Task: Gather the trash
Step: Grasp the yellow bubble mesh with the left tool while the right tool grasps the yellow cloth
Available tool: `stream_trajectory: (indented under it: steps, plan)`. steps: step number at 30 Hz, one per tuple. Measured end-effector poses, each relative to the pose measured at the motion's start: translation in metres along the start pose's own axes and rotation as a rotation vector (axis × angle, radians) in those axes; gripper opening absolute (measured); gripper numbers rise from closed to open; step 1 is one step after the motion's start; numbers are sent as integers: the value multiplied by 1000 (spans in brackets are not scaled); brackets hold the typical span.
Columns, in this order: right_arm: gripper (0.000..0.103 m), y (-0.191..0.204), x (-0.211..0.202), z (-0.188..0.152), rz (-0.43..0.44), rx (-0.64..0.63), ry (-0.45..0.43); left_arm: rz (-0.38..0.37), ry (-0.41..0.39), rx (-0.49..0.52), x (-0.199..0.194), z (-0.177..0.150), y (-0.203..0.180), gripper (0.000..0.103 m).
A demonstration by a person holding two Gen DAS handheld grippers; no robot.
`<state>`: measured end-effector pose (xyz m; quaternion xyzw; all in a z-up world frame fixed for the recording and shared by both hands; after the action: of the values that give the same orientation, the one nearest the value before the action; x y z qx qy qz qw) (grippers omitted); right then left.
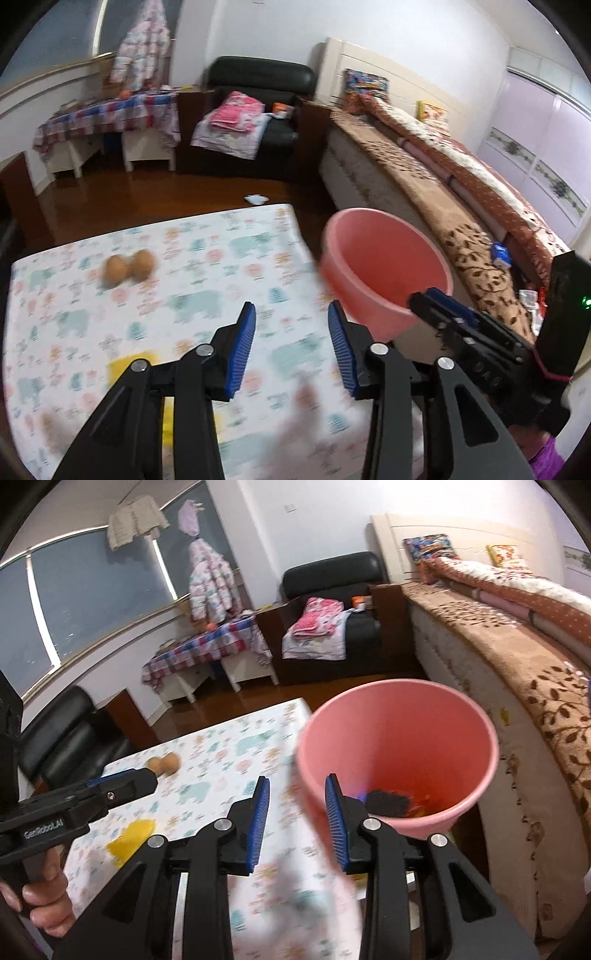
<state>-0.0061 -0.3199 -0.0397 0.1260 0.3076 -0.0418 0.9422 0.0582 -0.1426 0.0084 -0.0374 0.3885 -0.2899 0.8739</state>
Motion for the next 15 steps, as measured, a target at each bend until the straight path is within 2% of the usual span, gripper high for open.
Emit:
stream_trajectory:
  steps: [8, 12, 15]
  plan:
    - [32, 41, 0, -18, 84, -72, 52, 131, -49, -106, -62, -30, 89, 45]
    - [32, 59, 10, -30, 163, -94, 130, 165, -36, -176, -69, -45, 120, 45]
    - [32, 76, 17, -39, 238, -124, 196, 147, 4, -255, -60, -56, 137, 45]
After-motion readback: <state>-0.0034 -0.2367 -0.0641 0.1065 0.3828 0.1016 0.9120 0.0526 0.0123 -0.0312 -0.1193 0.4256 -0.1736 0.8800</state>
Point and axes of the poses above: each gripper's, at about its wrist camera, not at the fingertips, and x roughly the way its jaws point, y to its left, z to its top, the point moved 2 cm from there along x, roughly the way its jaws point, and after that the axes turned 8 degrees about -z, right-handed, at the moved point
